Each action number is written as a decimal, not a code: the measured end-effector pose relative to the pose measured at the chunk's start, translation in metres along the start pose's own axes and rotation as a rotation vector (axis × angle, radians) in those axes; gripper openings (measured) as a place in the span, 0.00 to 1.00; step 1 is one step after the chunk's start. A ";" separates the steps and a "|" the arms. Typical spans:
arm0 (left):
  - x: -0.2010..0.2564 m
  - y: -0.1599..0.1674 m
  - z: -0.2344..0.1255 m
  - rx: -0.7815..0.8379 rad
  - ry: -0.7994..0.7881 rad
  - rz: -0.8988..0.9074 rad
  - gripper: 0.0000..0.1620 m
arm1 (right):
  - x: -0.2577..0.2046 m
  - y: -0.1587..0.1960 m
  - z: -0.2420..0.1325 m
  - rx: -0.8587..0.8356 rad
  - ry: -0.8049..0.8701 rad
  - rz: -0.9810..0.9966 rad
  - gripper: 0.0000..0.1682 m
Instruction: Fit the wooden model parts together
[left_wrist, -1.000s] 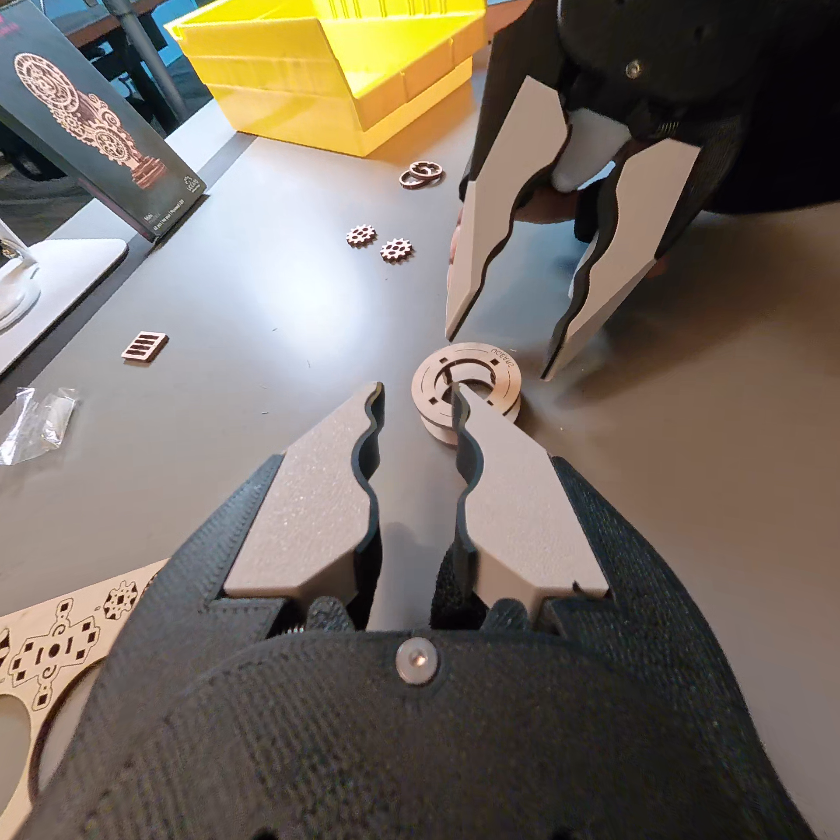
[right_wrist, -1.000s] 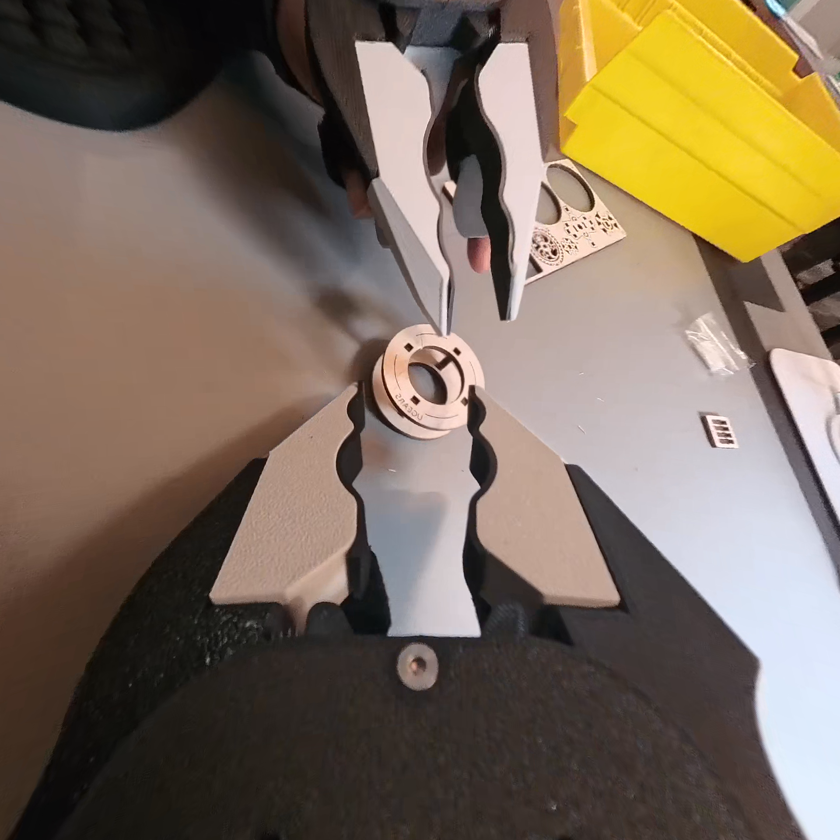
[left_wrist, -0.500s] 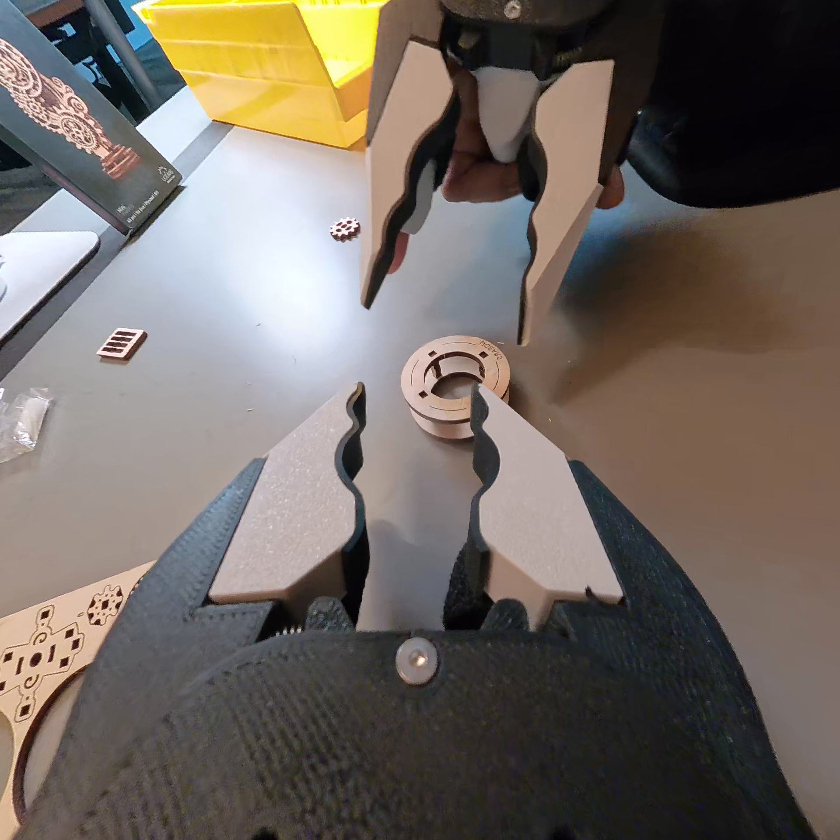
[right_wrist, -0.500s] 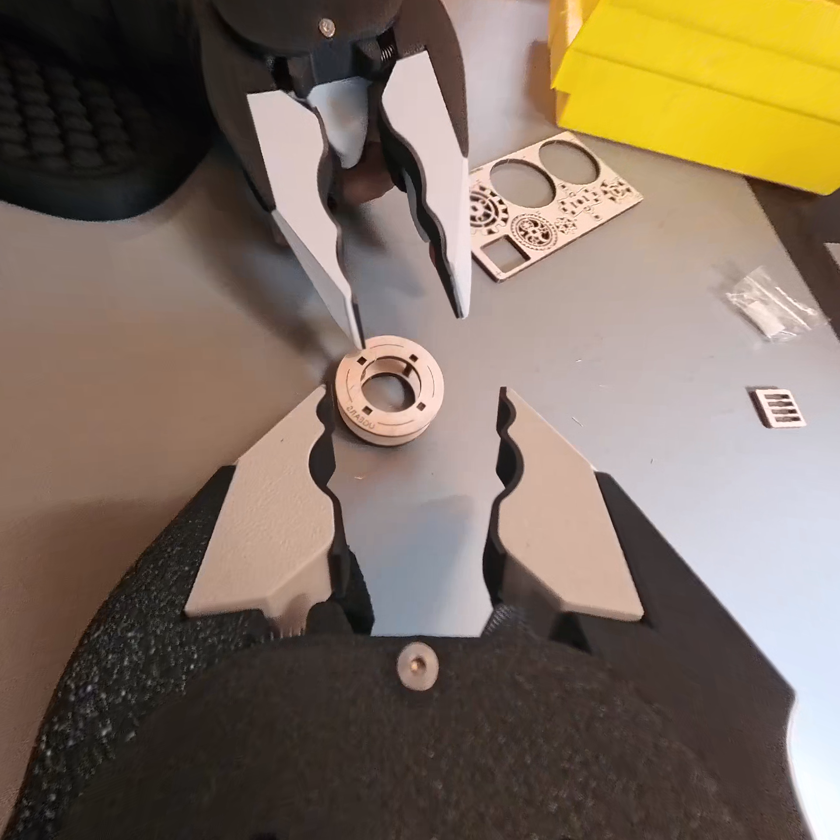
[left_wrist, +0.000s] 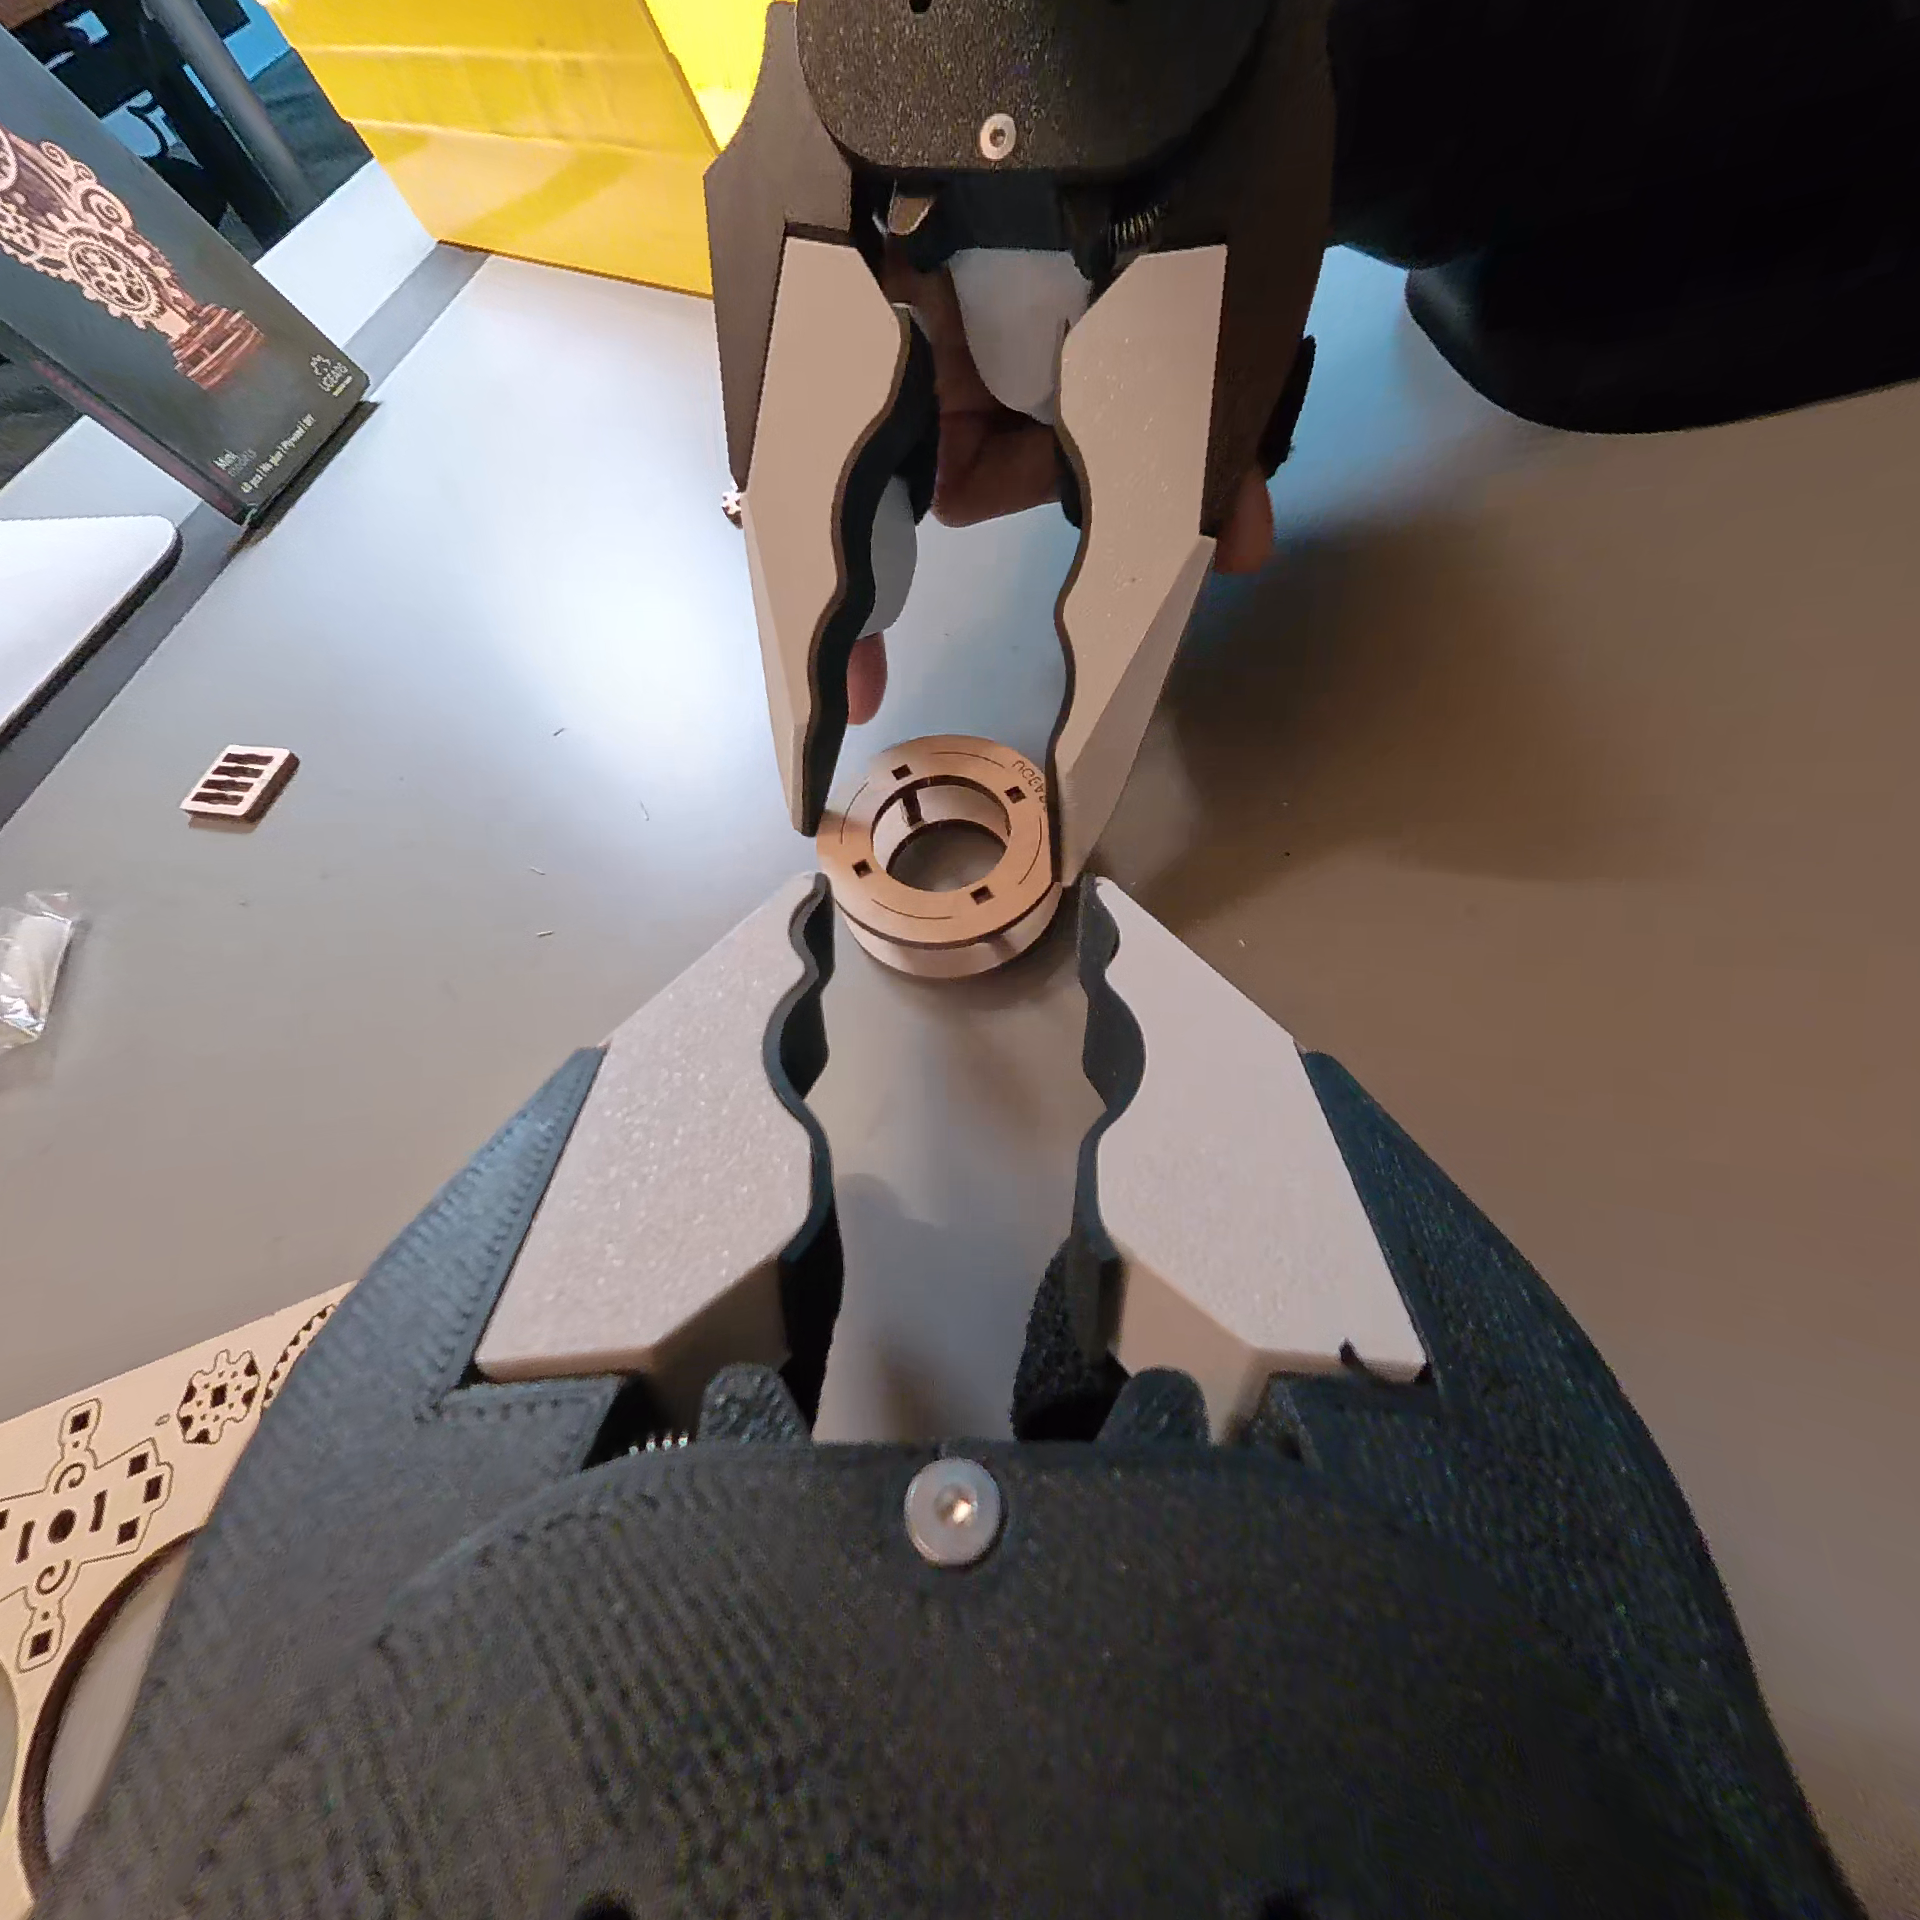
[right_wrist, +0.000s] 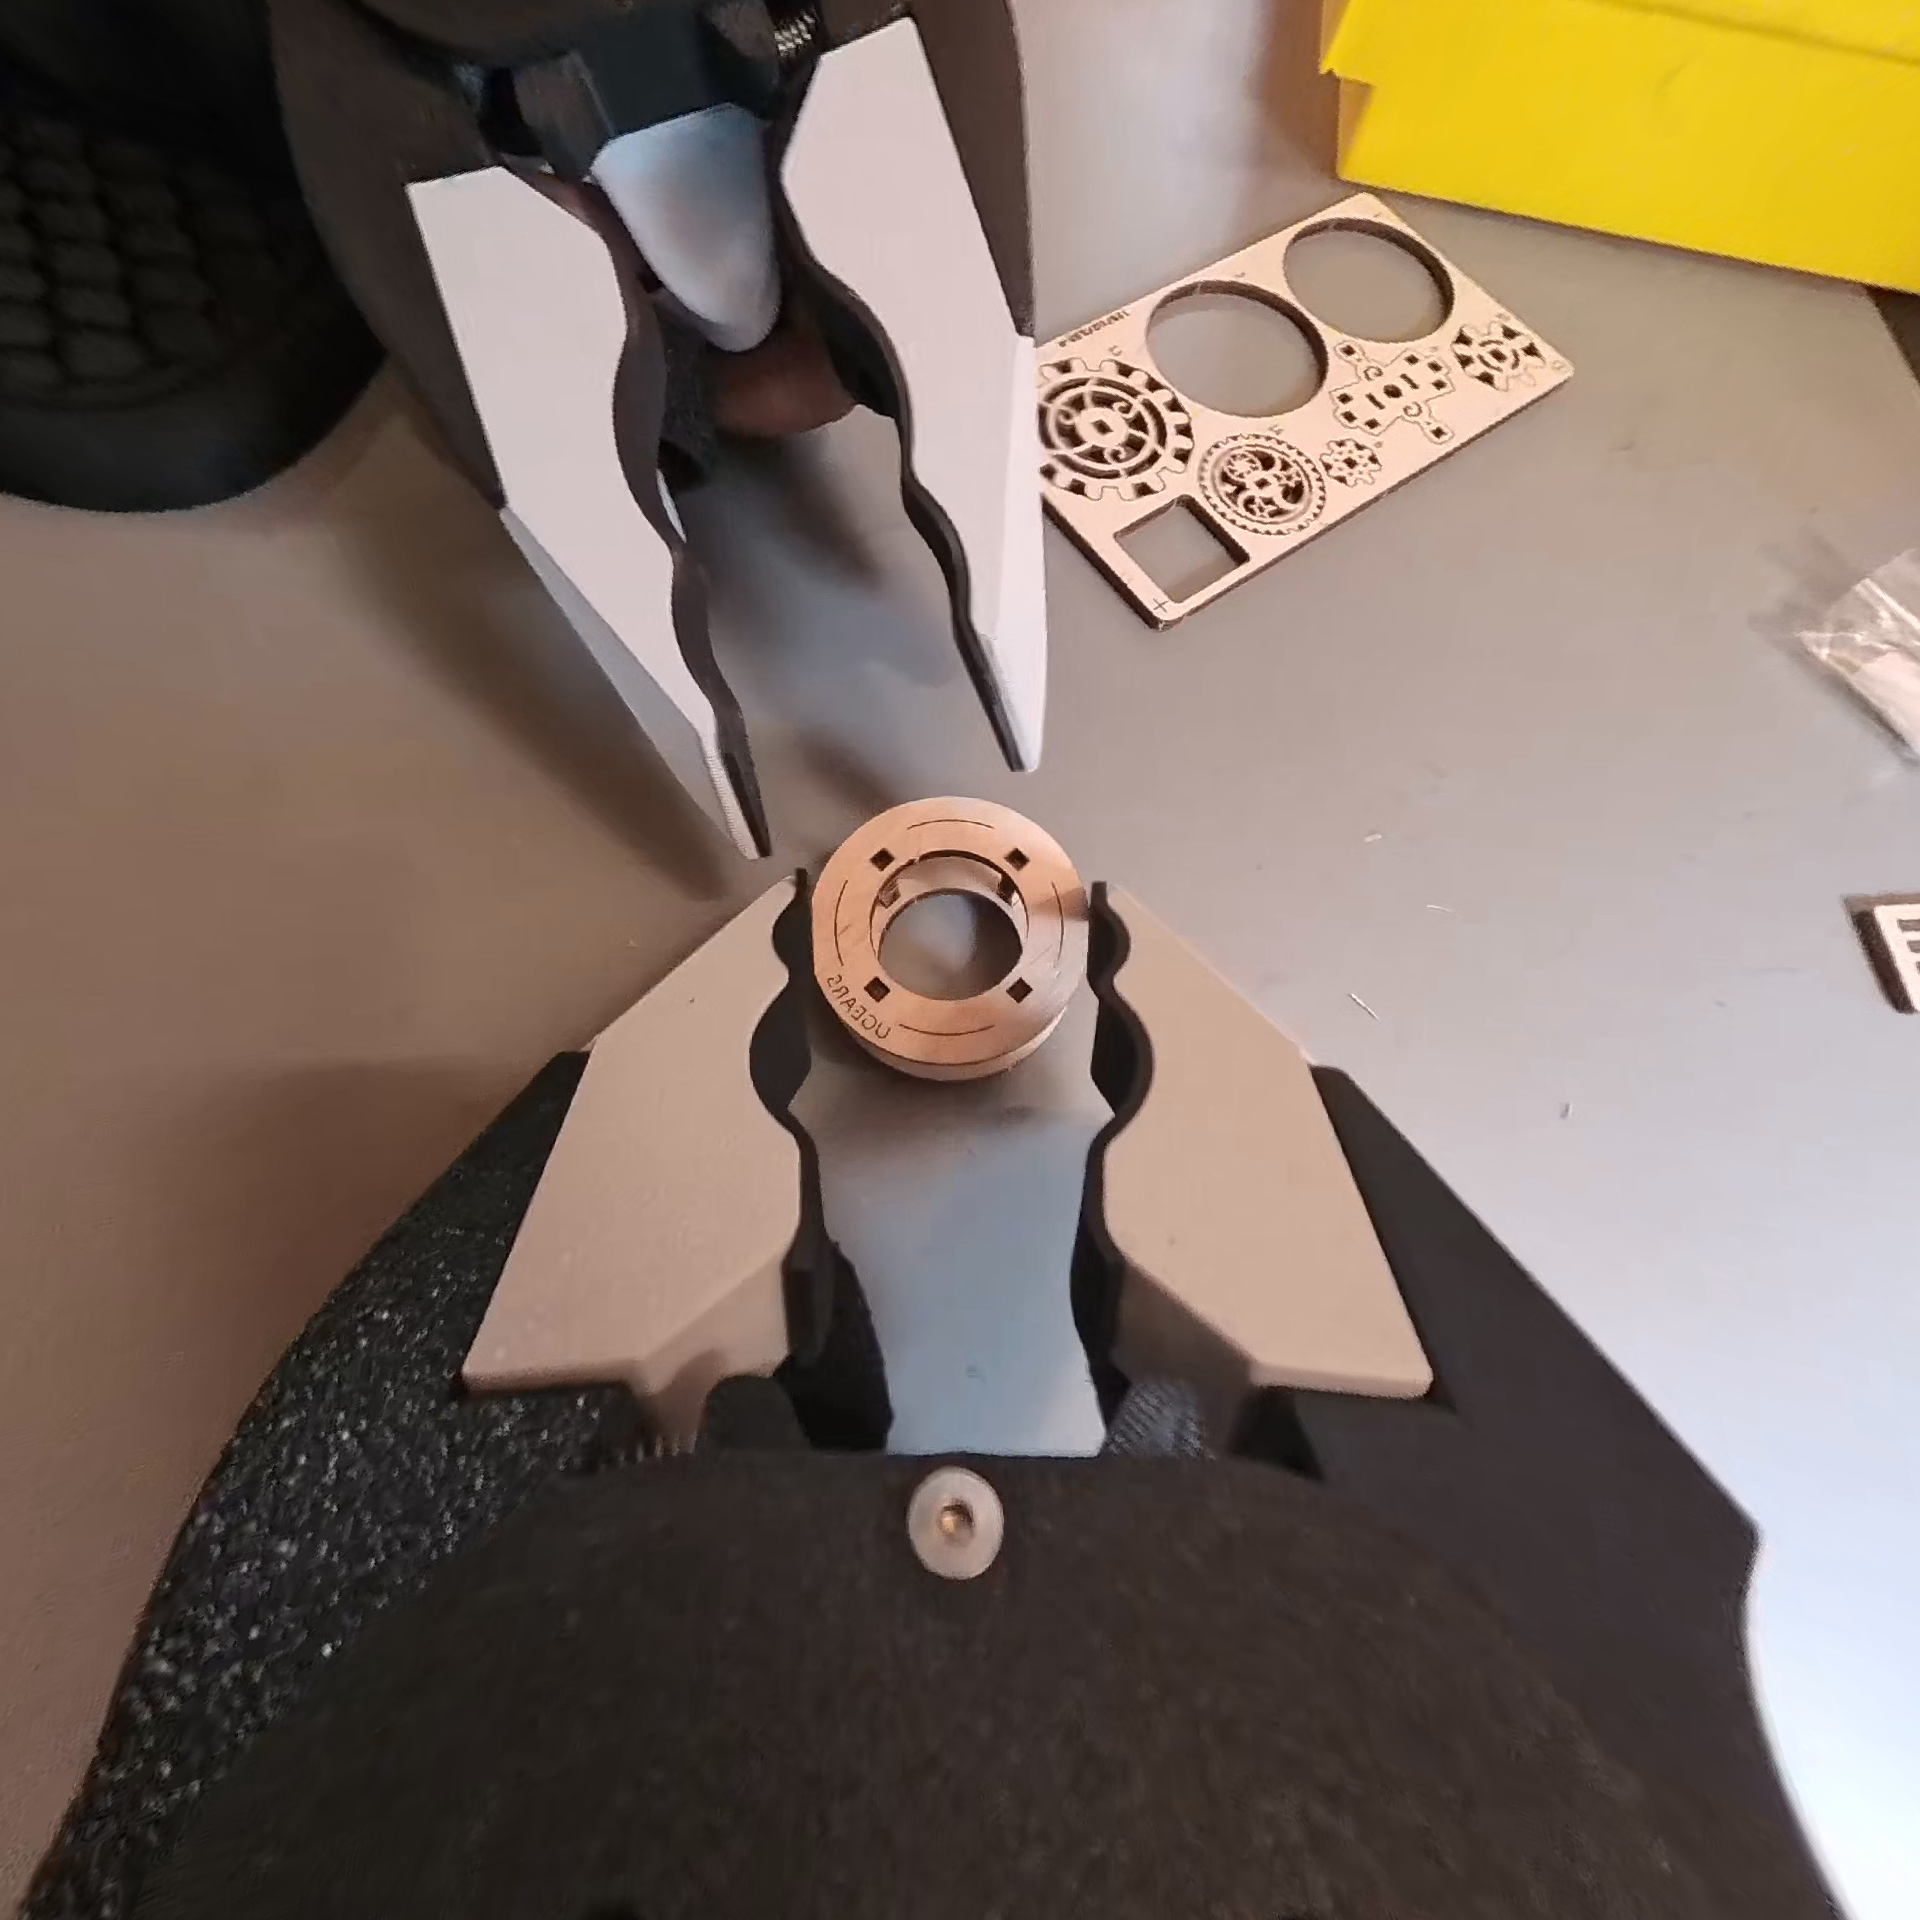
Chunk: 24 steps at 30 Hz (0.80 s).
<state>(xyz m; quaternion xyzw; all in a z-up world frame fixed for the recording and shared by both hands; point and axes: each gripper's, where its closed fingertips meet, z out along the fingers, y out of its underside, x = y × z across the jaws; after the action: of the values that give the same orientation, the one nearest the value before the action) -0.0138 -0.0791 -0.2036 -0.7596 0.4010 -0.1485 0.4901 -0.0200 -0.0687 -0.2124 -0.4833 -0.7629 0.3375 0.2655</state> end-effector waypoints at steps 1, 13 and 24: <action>0.000 0.000 0.000 0.002 -0.001 -0.004 0.28 | 0.003 0.001 0.000 -0.004 0.018 0.014 0.30; -0.005 0.001 0.000 -0.002 -0.023 -0.021 0.27 | 0.026 0.000 -0.017 -0.027 0.187 0.131 0.35; -0.008 0.000 0.000 0.000 -0.034 -0.039 0.25 | 0.029 0.009 -0.010 -0.036 0.079 0.111 0.28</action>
<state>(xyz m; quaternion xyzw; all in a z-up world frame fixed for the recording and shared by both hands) -0.0193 -0.0732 -0.2026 -0.7698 0.3777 -0.1448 0.4937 -0.0186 -0.0371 -0.2108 -0.5426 -0.7298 0.3186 0.2672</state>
